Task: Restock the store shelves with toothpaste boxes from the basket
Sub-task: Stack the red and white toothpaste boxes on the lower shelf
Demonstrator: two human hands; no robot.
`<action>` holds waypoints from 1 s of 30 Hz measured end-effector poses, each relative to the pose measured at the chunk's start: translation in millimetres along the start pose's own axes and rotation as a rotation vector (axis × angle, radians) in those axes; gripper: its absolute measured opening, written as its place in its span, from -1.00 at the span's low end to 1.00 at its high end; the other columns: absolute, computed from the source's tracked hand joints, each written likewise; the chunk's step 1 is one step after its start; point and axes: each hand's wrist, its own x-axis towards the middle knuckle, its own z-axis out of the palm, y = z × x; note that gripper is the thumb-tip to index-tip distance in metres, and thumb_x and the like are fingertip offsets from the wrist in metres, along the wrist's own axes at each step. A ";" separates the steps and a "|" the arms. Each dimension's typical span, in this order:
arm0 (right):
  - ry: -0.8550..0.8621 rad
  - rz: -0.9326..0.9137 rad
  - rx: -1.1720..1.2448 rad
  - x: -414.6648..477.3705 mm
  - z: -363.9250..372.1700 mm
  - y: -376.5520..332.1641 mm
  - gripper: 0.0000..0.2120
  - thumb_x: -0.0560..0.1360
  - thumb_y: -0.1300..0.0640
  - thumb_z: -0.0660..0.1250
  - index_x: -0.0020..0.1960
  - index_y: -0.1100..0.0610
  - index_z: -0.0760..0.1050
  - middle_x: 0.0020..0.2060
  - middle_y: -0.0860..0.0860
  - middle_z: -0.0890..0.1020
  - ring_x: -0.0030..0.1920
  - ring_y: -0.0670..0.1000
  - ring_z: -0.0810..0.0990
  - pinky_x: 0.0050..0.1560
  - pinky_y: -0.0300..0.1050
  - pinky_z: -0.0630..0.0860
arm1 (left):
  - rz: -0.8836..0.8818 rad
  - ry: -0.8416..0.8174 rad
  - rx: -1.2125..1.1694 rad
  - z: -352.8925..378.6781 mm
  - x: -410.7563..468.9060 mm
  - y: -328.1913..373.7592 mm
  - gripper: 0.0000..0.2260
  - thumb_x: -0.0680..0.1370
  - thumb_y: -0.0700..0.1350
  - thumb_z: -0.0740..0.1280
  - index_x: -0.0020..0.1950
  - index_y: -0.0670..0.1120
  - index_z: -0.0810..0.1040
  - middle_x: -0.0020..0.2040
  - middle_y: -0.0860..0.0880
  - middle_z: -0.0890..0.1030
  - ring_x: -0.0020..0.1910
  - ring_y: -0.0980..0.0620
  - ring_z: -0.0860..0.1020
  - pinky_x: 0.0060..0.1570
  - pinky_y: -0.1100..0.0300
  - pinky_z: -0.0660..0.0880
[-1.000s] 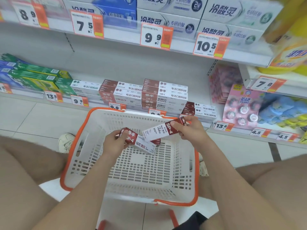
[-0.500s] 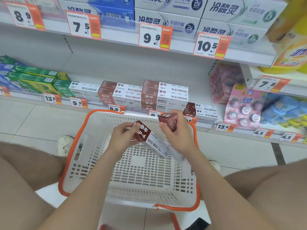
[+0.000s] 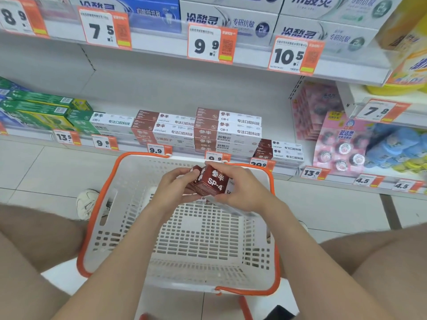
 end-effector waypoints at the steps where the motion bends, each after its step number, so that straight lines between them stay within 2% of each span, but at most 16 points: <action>1: 0.011 -0.001 0.003 1.0 -1.5 3.5 -0.18 0.36 0.10 0.64 0.54 -0.15 0.41 0.30 -0.22 0.63 0.31 -0.21 0.56 0.40 -0.11 0.48 | 0.003 -0.039 -0.007 0.4 0.1 2.3 -0.71 0.62 0.00 0.45 0.21 -0.18 0.63 0.08 -0.32 0.70 0.06 -0.26 0.71 -0.01 -0.05 0.69; 4: 0.035 0.026 0.020 1.6 -3.4 9.1 -0.12 0.32 0.10 0.64 0.56 -0.16 0.39 0.30 -0.21 0.63 0.30 -0.18 0.58 0.39 -0.01 0.50 | 0.023 -0.151 0.021 2.7 -2.4 8.9 -0.60 0.55 0.11 0.51 0.28 -0.09 0.61 0.07 -0.22 0.74 0.06 -0.16 0.73 0.09 -0.06 0.66; 6: 0.057 -0.010 0.001 1.9 -2.8 7.3 -0.18 0.35 0.06 0.64 0.54 -0.14 0.42 0.29 -0.20 0.64 0.29 -0.18 0.59 0.36 -0.06 0.51 | 0.035 -0.157 0.091 6.3 -3.5 10.5 -0.57 0.50 0.01 0.58 0.30 -0.05 0.57 0.05 -0.14 0.76 0.05 -0.12 0.74 0.11 -0.02 0.66; 9: 0.057 -0.031 -0.005 1.4 -3.4 -1.2 -0.29 0.38 0.01 0.65 0.48 -0.14 0.49 0.21 -0.23 0.68 0.21 -0.21 0.62 0.28 -0.18 0.53 | 0.065 -0.090 0.128 11.0 -2.9 11.9 -0.64 0.52 -0.11 0.56 0.28 -0.05 0.58 0.02 -0.12 0.76 -0.01 -0.09 0.75 0.08 -0.01 0.68; 11: 0.002 0.056 0.095 3.2 -14.2 -3.6 -0.47 0.44 -0.03 0.60 0.38 -0.18 0.58 0.14 -0.23 0.71 0.16 -0.21 0.64 0.22 -0.20 0.53 | 0.075 -0.074 0.117 12.1 -0.6 12.1 -0.67 0.54 -0.13 0.53 0.28 -0.08 0.60 0.00 -0.16 0.76 -0.04 -0.10 0.75 0.08 -0.04 0.69; 12: -0.025 0.134 0.177 4.4 -22.6 -2.2 -0.55 0.48 -0.05 0.53 0.35 -0.20 0.59 0.15 -0.22 0.71 0.16 -0.19 0.65 0.24 -0.13 0.54 | 0.071 -0.079 0.102 12.4 -0.1 12.2 -0.66 0.52 -0.10 0.52 0.28 -0.09 0.61 -0.02 -0.19 0.76 -0.04 -0.11 0.75 0.09 -0.07 0.69; 13: -0.056 0.221 0.249 5.2 -32.2 2.4 -0.57 0.49 -0.06 0.44 0.36 -0.23 0.58 0.19 -0.20 0.69 0.21 -0.16 0.64 0.28 -0.06 0.54 | 0.066 -0.085 0.083 12.9 -0.1 12.7 -0.64 0.50 -0.07 0.51 0.27 -0.11 0.61 -0.03 -0.22 0.75 -0.05 -0.11 0.74 0.10 -0.11 0.68; 15: -0.131 0.336 0.283 4.1 -53.9 11.5 -0.47 0.41 -0.08 0.35 0.38 -0.27 0.55 0.34 -0.18 0.61 0.30 -0.09 0.60 0.32 -0.05 0.49 | 0.069 -0.095 0.019 14.7 -0.1 13.7 -0.68 0.54 -0.06 0.45 0.24 -0.16 0.62 -0.01 -0.28 0.73 -0.05 -0.13 0.71 0.12 -0.17 0.67; 16: -0.181 0.358 0.280 3.3 -63.4 15.4 -0.44 0.39 -0.09 0.36 0.40 -0.27 0.54 0.37 -0.17 0.59 0.30 -0.05 0.61 0.33 -0.01 0.49 | 0.076 -0.101 -0.014 16.0 0.3 14.9 -0.73 0.58 -0.07 0.41 0.21 -0.19 0.63 -0.01 -0.29 0.72 -0.04 -0.14 0.70 0.13 -0.19 0.66; 18: -0.314 0.369 0.329 1.8 -78.4 19.3 -0.46 0.42 -0.11 0.42 0.41 -0.24 0.53 0.30 -0.12 0.66 0.25 0.06 0.66 0.37 0.12 0.51 | 0.080 -0.111 -0.081 20.2 0.5 20.7 -0.77 0.60 -0.07 0.38 0.11 -0.22 0.64 -0.06 -0.28 0.69 -0.03 -0.18 0.67 0.13 -0.20 0.66; 21: -0.394 0.345 0.281 3.0 -97.5 18.1 -0.42 0.43 -0.22 0.53 0.42 -0.23 0.53 0.22 -0.08 0.71 0.23 0.07 0.69 0.37 0.10 0.54 | 0.091 -0.143 -0.135 31.0 7.2 31.4 -0.77 0.58 -0.05 0.39 0.04 -0.22 0.65 -0.11 -0.24 0.67 -0.02 -0.21 0.65 0.17 -0.21 0.64; 23: -0.331 0.334 0.235 3.1 -111.9 19.4 -0.42 0.38 -0.23 0.56 0.38 -0.20 0.57 0.17 -0.08 0.73 0.17 0.03 0.71 0.27 0.01 0.59 | 0.124 -0.173 -0.128 43.1 11.8 40.1 -0.79 0.65 -0.06 0.39 0.12 -0.20 0.64 -0.04 -0.20 0.70 0.02 -0.17 0.68 0.21 -0.17 0.63; 26: -0.113 0.314 0.336 -4.6 -136.7 33.2 -0.46 0.36 -0.07 0.59 0.33 -0.10 0.61 0.13 -0.04 0.74 0.15 0.07 0.72 0.11 -0.10 0.58 | 0.186 -0.179 -0.103 68.9 17.2 53.6 -0.69 0.63 0.05 0.43 0.27 -0.11 0.62 0.14 -0.06 0.73 0.15 -0.08 0.71 0.22 -0.01 0.62; 28: 0.129 0.340 0.421 -8.0 -150.2 51.9 -0.39 0.31 -0.03 0.64 0.33 -0.10 0.58 0.11 0.02 0.75 0.14 0.14 0.72 0.08 -0.03 0.62 | 0.264 -0.125 0.067 88.2 24.6 57.9 -0.76 0.67 0.11 0.36 0.24 0.01 0.63 0.12 0.11 0.72 0.12 0.08 0.70 0.24 0.08 0.60; 30: 0.391 0.351 0.352 -4.5 -159.8 74.7 -0.30 0.25 -0.04 0.70 0.33 -0.11 0.52 0.11 0.03 0.73 0.11 0.11 0.73 0.13 0.09 0.66 | 0.407 -0.043 0.346 104.2 36.7 56.9 -0.80 0.70 0.08 0.30 0.24 0.07 0.62 0.16 0.15 0.68 0.12 0.17 0.65 0.26 0.20 0.54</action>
